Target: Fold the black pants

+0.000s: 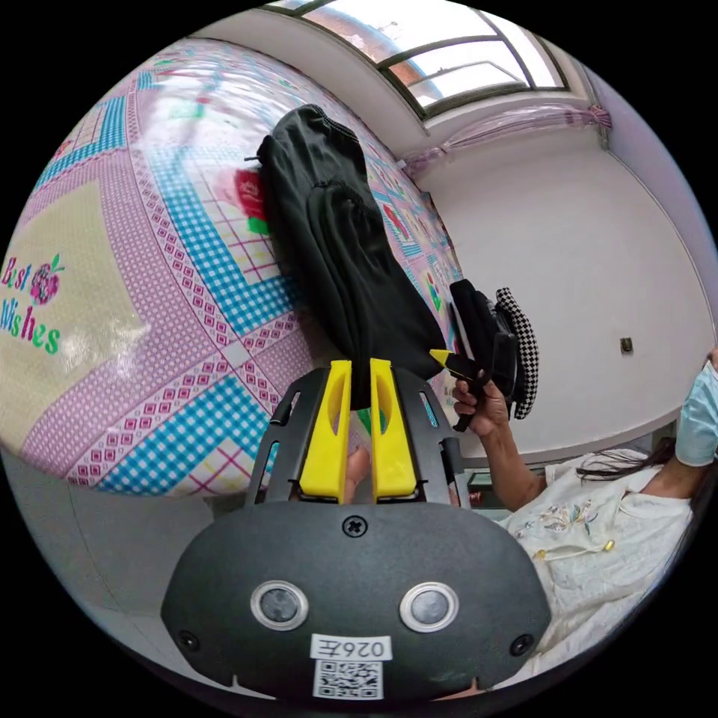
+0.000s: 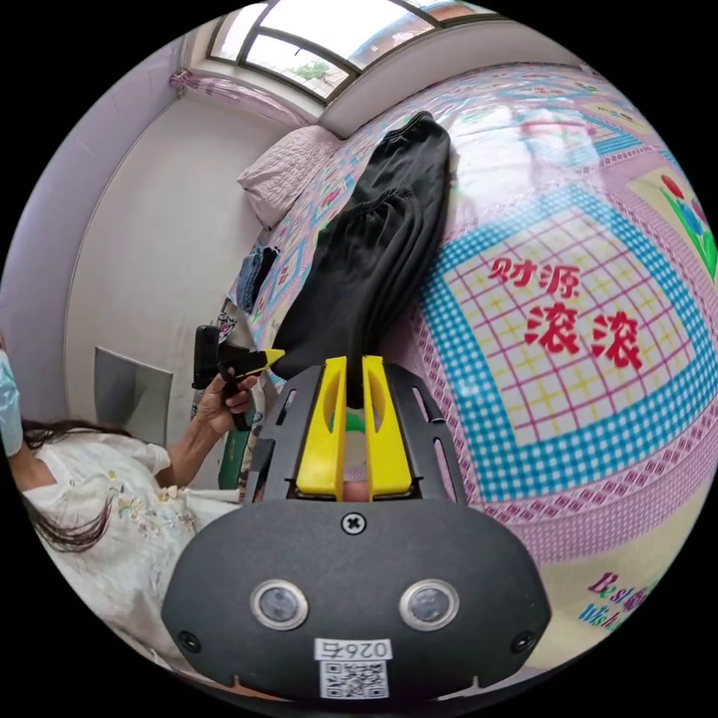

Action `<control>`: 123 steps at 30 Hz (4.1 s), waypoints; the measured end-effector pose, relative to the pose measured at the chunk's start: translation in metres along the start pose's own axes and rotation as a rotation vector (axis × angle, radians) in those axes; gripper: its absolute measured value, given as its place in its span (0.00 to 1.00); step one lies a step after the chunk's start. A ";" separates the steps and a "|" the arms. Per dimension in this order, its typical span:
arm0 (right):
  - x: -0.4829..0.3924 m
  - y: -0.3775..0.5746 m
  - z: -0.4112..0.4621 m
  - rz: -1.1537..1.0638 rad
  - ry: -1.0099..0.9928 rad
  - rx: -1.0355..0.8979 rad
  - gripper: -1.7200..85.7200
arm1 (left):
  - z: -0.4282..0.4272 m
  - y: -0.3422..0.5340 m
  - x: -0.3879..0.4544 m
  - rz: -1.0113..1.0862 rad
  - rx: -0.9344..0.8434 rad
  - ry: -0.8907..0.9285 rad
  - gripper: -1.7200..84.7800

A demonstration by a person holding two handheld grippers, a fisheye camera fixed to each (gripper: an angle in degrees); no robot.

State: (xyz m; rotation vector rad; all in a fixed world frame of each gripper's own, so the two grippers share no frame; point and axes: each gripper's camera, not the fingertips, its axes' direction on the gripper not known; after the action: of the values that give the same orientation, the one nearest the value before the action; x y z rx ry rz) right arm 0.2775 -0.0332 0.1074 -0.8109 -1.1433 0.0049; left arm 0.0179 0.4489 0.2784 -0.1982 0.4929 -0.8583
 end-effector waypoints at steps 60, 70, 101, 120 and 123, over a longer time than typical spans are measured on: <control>0.024 -0.347 0.194 -0.067 0.319 0.087 0.01 | 0.009 -0.413 -0.035 0.168 -0.028 0.001 0.01; -0.017 -0.268 0.242 -0.133 0.526 0.050 0.01 | 0.010 -0.386 -0.032 0.181 0.001 -0.032 0.01; -0.148 0.023 0.314 -0.194 0.575 0.180 0.01 | 0.015 -0.057 0.013 0.054 0.063 -0.088 0.01; -0.346 0.235 0.019 -0.909 0.443 1.147 0.01 | -0.126 0.126 0.310 0.887 0.973 -0.309 0.01; -0.339 0.251 0.016 -0.959 0.508 1.364 0.01 | -0.103 0.126 0.332 0.944 0.955 -0.596 0.02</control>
State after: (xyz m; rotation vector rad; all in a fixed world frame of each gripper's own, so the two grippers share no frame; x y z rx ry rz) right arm 0.2110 0.0226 -0.3055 0.9293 -0.6863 -0.1870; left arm 0.2356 0.2788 0.0321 0.6153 -0.4117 -0.0101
